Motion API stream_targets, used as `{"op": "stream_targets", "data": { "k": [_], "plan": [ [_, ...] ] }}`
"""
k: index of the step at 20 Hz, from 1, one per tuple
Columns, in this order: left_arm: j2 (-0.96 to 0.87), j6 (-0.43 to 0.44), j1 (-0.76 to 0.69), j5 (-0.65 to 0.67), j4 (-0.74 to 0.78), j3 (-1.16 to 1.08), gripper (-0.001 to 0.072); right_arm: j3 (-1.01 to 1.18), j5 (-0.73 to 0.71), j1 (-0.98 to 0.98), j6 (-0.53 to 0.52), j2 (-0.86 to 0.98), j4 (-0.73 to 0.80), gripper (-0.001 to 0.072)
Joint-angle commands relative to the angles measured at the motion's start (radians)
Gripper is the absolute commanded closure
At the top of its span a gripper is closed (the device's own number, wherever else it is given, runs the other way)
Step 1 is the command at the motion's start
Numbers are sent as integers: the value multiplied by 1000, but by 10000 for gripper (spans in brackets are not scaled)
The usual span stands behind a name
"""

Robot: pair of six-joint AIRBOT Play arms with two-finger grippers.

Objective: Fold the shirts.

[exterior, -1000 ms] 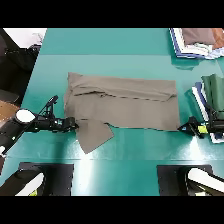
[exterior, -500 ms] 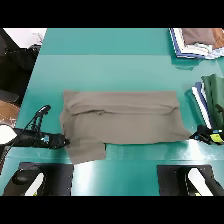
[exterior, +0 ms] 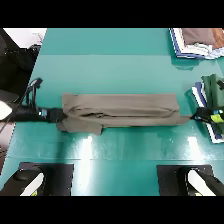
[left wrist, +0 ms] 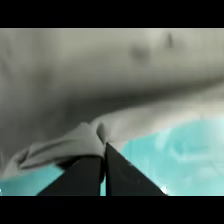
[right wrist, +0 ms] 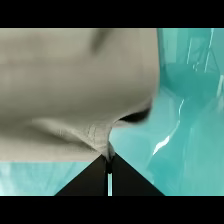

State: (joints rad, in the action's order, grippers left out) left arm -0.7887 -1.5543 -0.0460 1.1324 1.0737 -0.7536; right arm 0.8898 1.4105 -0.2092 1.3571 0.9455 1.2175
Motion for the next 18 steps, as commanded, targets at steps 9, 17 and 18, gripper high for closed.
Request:
{"op": "stream_targets", "data": {
  "k": [9, 17, 18],
  "plan": [
    [-470, 92, 1, -359, 11, -295, 673, 407, -93, 139, 23, 547, -103, 694],
    [-479, 89, 1, -345, 15, -347, 221, 560, -101, 127, -19, 684, -229, 263],
    [-474, 90, 1, -309, 16, -370, 223, 546, -84, 118, -43, 671, -228, 263]
  ]
}}
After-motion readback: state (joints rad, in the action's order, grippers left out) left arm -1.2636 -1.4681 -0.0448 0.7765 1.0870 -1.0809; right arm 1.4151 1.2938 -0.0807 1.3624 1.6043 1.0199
